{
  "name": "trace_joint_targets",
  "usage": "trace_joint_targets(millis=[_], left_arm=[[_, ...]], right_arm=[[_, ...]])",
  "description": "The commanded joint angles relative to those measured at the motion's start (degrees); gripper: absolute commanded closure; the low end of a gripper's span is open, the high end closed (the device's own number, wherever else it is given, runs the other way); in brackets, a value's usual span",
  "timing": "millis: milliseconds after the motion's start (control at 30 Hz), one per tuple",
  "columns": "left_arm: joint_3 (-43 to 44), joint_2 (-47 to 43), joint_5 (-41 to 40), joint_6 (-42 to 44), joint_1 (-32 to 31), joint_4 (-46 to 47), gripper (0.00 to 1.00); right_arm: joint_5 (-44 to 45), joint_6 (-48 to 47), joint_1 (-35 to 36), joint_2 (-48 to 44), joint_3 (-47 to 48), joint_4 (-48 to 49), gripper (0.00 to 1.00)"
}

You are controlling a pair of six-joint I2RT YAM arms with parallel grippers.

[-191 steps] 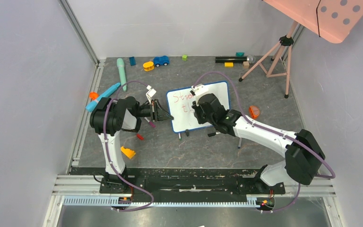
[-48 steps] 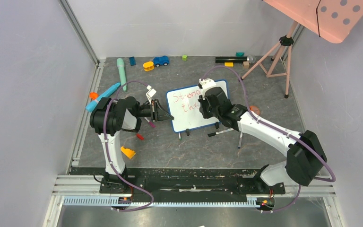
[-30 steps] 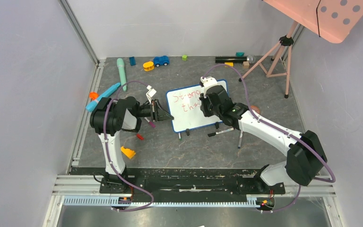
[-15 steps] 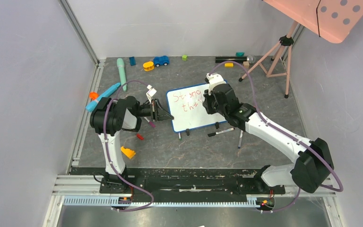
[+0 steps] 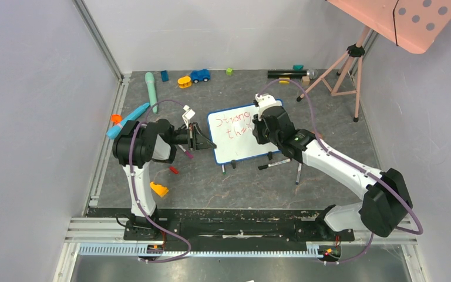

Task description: Write a sentence on the whiteboard

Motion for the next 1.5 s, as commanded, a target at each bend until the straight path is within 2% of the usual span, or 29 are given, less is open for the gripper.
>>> trace_joint_targets(millis=[0, 500, 1033, 1467], left_arm=[[1.2, 0.7, 2.5, -2.0, -0.7, 4.7, 0.98], [1.4, 0.7, 2.6, -2.0, -0.7, 4.7, 0.98], [1.1, 0.6, 2.6, -1.9, -0.8, 4.7, 0.98], [1.0, 0.4, 2.6, -1.8, -0.9, 4.7, 0.98]], right_arm=[[1.2, -0.6, -0.1, 0.7, 0.4, 1.8, 1.00], [2.1, -0.7, -0.1, 3.1, 3.0, 1.6, 1.00], [-0.5, 0.2, -0.2, 1.4, -1.2, 2.2, 1.00], [4.6, -0.9, -0.1, 0.4, -1.3, -0.6, 1.00]])
